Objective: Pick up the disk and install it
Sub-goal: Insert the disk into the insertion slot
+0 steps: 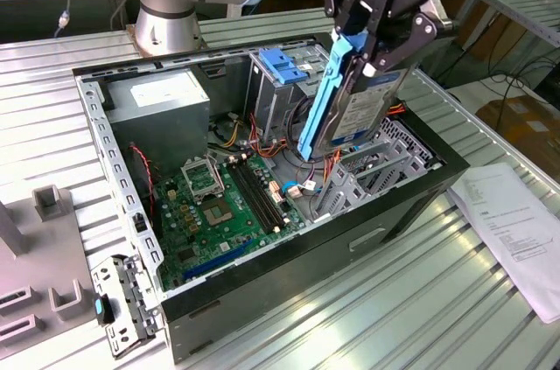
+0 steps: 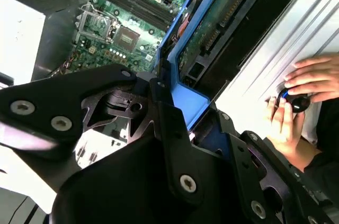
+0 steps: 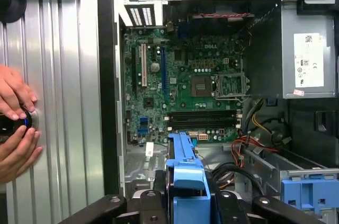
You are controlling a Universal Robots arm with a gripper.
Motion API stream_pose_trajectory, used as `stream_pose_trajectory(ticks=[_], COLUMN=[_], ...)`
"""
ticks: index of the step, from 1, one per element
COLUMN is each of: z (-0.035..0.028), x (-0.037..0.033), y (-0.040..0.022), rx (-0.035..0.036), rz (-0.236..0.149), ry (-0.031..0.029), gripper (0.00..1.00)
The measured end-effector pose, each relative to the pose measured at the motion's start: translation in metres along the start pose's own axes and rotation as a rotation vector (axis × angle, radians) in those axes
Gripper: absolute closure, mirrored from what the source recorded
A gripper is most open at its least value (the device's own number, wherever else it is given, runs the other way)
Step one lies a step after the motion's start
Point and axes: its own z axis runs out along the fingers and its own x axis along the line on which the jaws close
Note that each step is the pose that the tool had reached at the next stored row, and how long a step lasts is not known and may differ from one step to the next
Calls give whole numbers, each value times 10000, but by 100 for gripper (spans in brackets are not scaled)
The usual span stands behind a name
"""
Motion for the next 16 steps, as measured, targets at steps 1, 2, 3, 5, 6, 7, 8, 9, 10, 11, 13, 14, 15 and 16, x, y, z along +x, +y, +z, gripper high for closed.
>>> stream_pose_trajectory(ticks=[1,2,3,5,6,7,8,9,10,11,13,14,15,16], z=[11,20,31,68,77,86,93,106,116,123,140,146,160,175], x=[4,7,8,16,21,25,29,41,49,54,71,75,82,85], y=[-56,-94,-137,-289,-330,-371,-400,-460,-501,-539,-619,-624,-626,-630], rx=[-3,-4,-3,-4,-4,-4,-3,-3,-3,-3,-3,-3,-3,-3], rz=[-1,0,0,1,0,-1,-1,0,0,0,0,0,1,1], ry=[2,2,2,2,5,3,1,1,1,1,2,1,0,2], gripper=[63,63,63,63,63,63,63,63,63,63,63,63,63,63])
